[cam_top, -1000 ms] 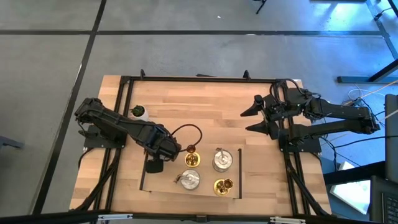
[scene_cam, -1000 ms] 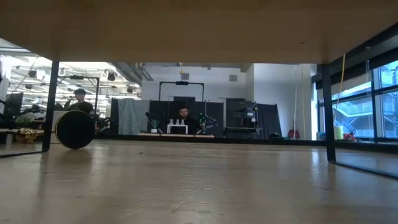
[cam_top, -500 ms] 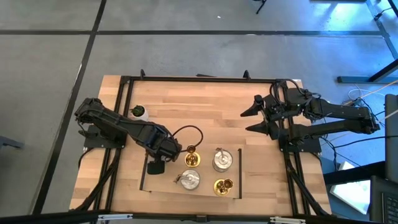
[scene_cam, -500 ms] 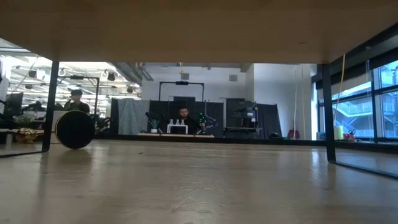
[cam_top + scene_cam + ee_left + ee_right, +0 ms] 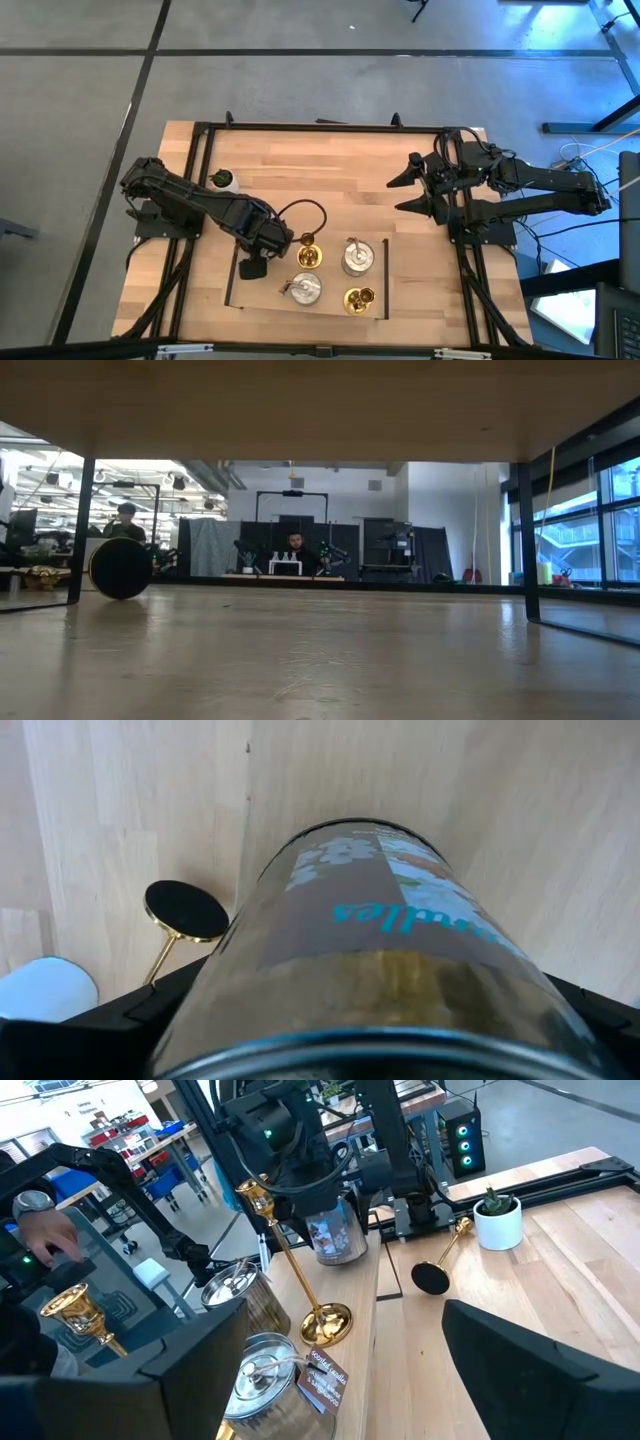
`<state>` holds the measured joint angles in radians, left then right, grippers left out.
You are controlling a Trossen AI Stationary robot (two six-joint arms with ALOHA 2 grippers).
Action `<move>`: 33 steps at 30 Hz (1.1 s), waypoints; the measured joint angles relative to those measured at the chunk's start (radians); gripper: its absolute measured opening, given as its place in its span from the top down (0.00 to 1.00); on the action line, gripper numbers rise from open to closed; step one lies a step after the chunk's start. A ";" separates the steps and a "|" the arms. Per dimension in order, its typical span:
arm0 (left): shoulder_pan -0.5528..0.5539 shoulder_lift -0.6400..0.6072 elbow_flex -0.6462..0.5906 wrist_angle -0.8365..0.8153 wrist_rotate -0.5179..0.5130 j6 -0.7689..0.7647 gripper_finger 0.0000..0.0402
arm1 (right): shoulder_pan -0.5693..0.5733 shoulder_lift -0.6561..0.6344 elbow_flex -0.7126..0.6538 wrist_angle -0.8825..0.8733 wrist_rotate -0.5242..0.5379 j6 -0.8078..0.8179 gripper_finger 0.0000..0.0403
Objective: Pick & Place candle stick holders
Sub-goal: Put the silver scented candle on the shelf
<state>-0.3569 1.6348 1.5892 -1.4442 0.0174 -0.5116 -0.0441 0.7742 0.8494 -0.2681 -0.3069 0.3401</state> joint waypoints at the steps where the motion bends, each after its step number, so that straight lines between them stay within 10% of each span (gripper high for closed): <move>1: 0.002 0.000 0.000 0.002 0.000 -0.006 0.08 | 0.000 0.000 0.000 0.000 0.000 0.000 0.16; 33: 0.005 -0.001 0.000 0.028 0.047 -0.043 0.03 | 0.009 0.000 0.000 0.000 0.000 0.000 0.16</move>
<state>-0.3515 1.6341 1.5890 -1.4166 0.0642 -0.5546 -0.0353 0.7742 0.8494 -0.2681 -0.3073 0.3401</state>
